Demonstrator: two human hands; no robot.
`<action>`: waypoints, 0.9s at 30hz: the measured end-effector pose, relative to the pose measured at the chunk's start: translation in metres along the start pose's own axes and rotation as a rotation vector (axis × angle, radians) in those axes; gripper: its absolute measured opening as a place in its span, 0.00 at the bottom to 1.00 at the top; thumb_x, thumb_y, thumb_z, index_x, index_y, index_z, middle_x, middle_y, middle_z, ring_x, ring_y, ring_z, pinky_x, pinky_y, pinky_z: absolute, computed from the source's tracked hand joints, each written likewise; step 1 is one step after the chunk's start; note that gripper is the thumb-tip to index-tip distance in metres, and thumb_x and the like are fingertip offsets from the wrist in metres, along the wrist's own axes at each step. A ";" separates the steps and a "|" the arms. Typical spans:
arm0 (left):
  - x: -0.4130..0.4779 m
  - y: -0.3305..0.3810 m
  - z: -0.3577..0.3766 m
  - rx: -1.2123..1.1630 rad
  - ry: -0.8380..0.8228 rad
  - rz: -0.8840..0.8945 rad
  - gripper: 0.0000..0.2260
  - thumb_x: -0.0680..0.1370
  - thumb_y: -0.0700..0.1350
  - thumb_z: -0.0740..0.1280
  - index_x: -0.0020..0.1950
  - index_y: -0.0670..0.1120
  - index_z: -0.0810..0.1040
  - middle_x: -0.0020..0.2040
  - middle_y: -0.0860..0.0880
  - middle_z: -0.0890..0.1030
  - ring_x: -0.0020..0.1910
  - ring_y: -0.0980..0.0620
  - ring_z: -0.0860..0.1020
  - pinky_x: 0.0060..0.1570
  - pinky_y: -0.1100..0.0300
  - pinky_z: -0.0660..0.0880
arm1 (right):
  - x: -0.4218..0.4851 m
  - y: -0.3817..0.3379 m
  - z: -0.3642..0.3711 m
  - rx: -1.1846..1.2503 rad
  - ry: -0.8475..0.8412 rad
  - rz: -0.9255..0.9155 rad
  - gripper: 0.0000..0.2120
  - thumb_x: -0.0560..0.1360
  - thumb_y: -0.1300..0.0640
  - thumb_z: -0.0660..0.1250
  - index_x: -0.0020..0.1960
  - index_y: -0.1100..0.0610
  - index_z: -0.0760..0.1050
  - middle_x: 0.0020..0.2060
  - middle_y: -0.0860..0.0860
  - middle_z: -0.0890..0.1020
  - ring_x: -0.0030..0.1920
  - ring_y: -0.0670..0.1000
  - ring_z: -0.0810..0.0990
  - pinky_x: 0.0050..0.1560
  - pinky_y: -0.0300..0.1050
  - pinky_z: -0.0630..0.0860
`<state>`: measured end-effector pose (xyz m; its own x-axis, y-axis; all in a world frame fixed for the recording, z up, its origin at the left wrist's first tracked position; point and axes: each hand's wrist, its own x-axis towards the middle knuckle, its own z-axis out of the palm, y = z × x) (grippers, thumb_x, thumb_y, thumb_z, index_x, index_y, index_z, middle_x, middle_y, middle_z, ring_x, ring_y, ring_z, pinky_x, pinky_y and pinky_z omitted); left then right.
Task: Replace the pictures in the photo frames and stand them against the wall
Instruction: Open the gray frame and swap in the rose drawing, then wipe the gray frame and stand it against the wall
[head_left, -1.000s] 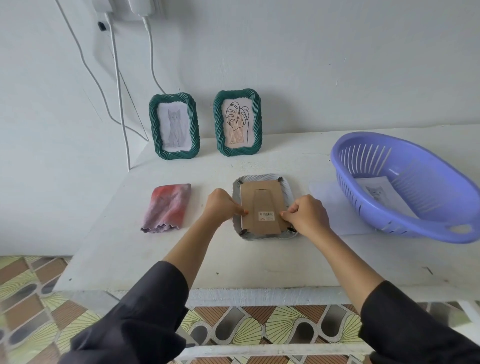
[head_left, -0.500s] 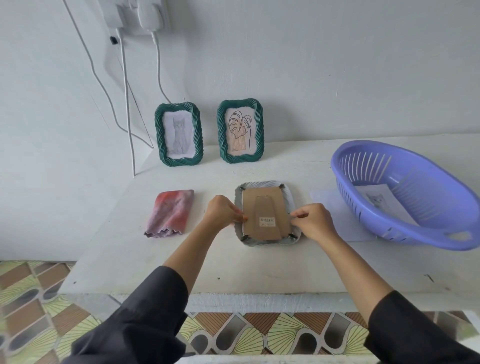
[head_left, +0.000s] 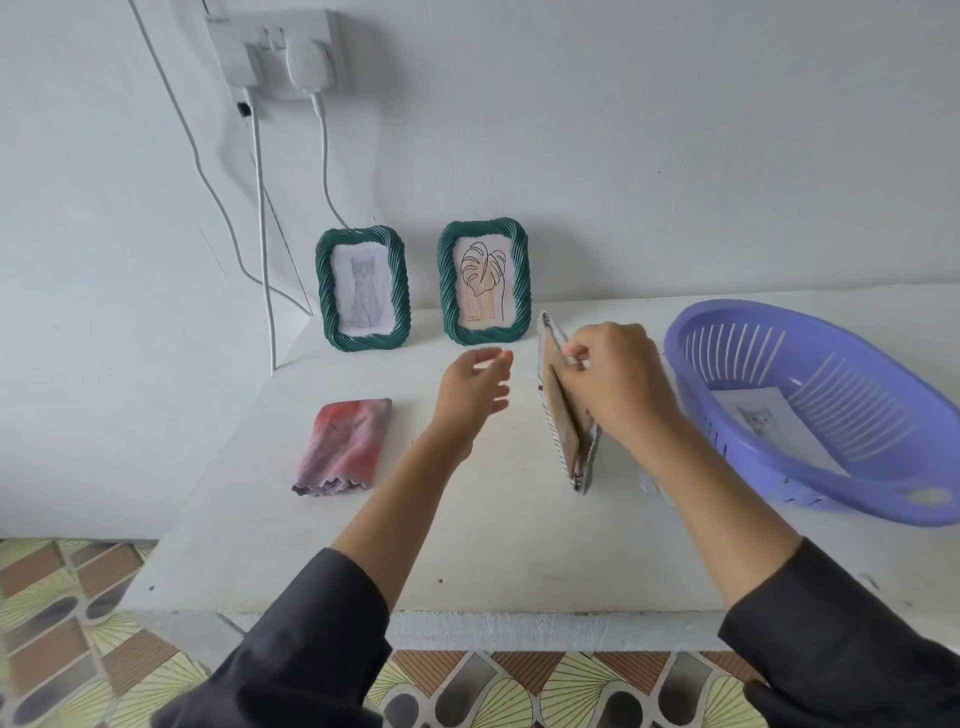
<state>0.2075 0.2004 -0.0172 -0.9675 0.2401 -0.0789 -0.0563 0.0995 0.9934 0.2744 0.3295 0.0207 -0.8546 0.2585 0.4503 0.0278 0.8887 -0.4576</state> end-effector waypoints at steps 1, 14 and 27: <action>-0.002 0.008 0.002 -0.101 -0.014 -0.032 0.11 0.79 0.48 0.62 0.60 0.46 0.72 0.49 0.44 0.77 0.43 0.50 0.76 0.47 0.58 0.77 | 0.000 -0.009 0.002 0.015 -0.029 -0.060 0.05 0.72 0.64 0.66 0.41 0.64 0.80 0.41 0.56 0.84 0.39 0.56 0.81 0.36 0.40 0.70; 0.011 -0.056 -0.011 0.323 0.216 -0.081 0.14 0.75 0.38 0.60 0.58 0.43 0.79 0.54 0.40 0.82 0.54 0.40 0.79 0.52 0.54 0.75 | -0.016 0.053 0.081 0.140 -0.266 0.214 0.18 0.78 0.59 0.58 0.67 0.59 0.70 0.66 0.55 0.74 0.66 0.55 0.72 0.61 0.42 0.68; 0.011 -0.084 0.001 0.944 0.284 0.087 0.12 0.77 0.42 0.55 0.53 0.41 0.76 0.57 0.43 0.79 0.58 0.42 0.73 0.61 0.53 0.65 | -0.032 0.070 0.112 0.019 -0.370 0.170 0.23 0.81 0.56 0.50 0.75 0.60 0.56 0.75 0.53 0.58 0.75 0.50 0.57 0.74 0.42 0.52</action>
<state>0.2021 0.1955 -0.1017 -0.9891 0.0548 0.1365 0.1176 0.8514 0.5111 0.2462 0.3409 -0.1113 -0.9676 0.2446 0.0625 0.1782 0.8372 -0.5171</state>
